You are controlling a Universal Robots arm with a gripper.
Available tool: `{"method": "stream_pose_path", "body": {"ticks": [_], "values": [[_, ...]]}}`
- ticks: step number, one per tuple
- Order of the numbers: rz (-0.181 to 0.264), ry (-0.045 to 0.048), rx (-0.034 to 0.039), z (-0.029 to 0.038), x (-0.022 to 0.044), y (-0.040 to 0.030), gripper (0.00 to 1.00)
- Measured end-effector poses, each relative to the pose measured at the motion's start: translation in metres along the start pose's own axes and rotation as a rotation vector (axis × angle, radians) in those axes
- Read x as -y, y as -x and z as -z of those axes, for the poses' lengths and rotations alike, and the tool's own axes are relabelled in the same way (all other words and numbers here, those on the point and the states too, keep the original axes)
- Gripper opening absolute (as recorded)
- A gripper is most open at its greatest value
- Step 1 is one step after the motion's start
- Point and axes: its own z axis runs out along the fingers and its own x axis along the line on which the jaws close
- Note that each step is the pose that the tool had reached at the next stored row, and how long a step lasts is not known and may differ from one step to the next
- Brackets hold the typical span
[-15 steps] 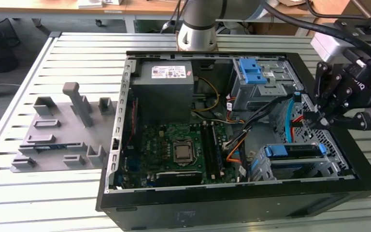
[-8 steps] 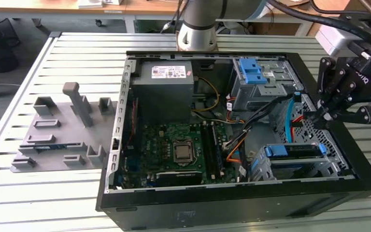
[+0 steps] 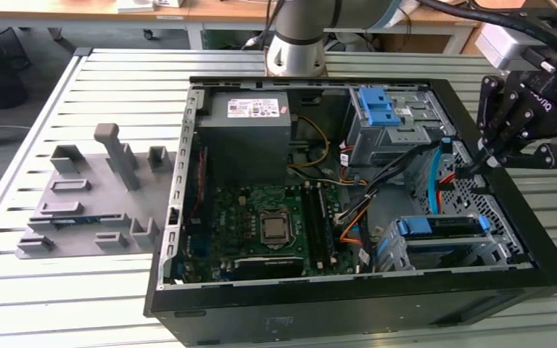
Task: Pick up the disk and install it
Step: 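Insert the first disk wire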
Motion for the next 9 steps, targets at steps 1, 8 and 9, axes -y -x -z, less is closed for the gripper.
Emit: {"method": "stream_pose_path", "body": {"ticks": [1, 8, 9], "values": [[0.000, 0.0000, -0.0003, 0.0000, 0.0005, 0.0013, 0.11], [0.000, 0.0000, -0.0008, 0.0000, 0.0009, 0.0016, 0.11], [0.000, 0.0000, -0.0008, 0.0000, 0.0009, 0.0016, 0.11]]}}
